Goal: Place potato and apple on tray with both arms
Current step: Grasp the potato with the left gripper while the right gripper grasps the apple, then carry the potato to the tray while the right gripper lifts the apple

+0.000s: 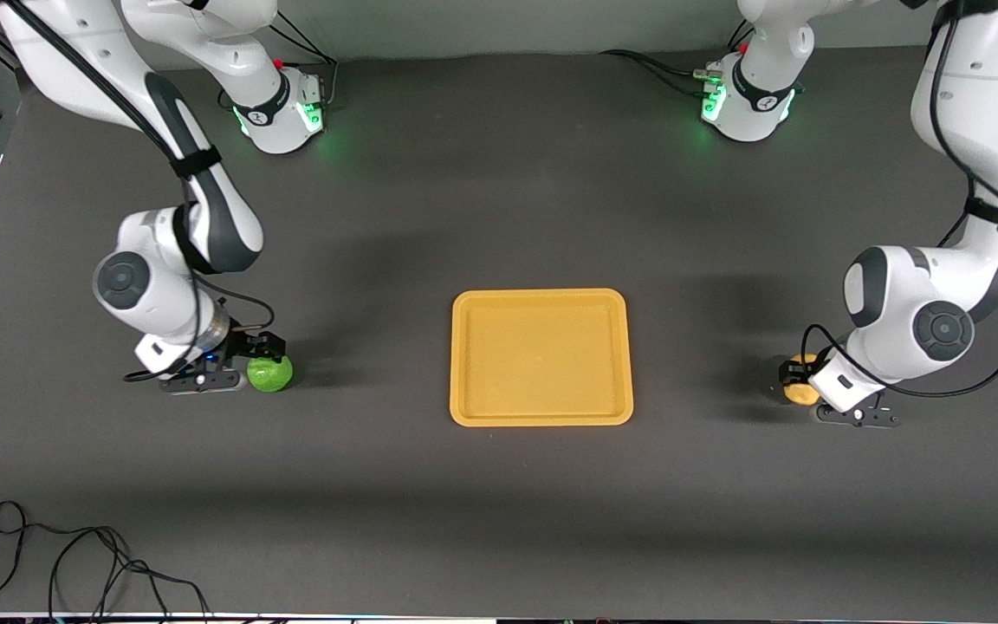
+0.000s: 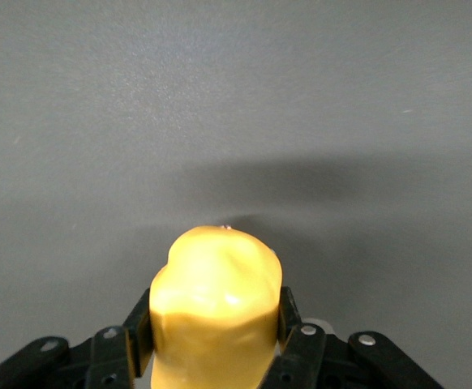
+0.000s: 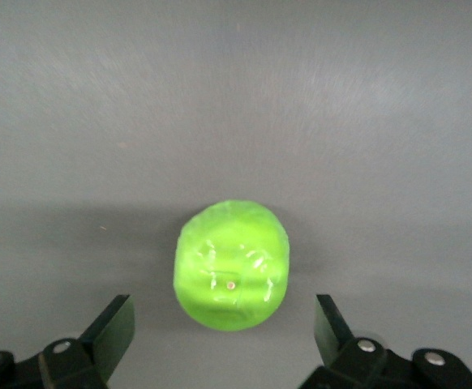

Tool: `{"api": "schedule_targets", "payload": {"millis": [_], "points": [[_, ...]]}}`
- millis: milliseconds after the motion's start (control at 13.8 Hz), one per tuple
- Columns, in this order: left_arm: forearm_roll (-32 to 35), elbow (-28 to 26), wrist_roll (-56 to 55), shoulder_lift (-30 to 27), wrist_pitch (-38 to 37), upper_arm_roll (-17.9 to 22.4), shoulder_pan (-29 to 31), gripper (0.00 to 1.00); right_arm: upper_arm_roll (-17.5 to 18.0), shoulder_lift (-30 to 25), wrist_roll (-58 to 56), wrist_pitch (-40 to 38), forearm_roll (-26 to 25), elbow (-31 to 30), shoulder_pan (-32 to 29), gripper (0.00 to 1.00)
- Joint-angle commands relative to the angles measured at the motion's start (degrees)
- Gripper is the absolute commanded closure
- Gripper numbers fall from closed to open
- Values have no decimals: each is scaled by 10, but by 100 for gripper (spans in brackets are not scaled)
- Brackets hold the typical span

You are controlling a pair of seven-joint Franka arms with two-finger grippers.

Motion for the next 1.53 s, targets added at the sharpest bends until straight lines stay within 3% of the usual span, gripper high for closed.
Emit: {"api": "schedule_targets", "payload": {"millis": [0,145,291,364,509,727,873,1164,1455], "points": [[-5,15,-92,-87,-126,-5,-59,60,-3,5,26,17,-6,-8,6,9],[-41,68,-182,-93,-196,-22,-109,60,-4,18,42,19,-6,2,8,12],[-47,96,-271,-85,-212,-28,-165,60,-4,26,42,19,-6,10,9,29],[-48,96,-303,-77,-205,-28,-192,60,-4,28,43,19,-4,12,8,34],[-48,99,-364,-48,-168,-28,-237,60,-4,39,52,19,-3,24,8,35],[-40,98,-410,14,-94,-27,-267,58,-5,32,83,12,-5,37,19,57],[-38,98,-410,36,-75,-27,-277,58,-5,8,85,-21,-5,51,21,58],[-31,98,-429,67,-45,-27,-291,57,0,5,115,-227,1,201,44,58],[-19,98,-429,80,-28,-26,-292,49,0,41,243,-257,2,279,115,59]]}}
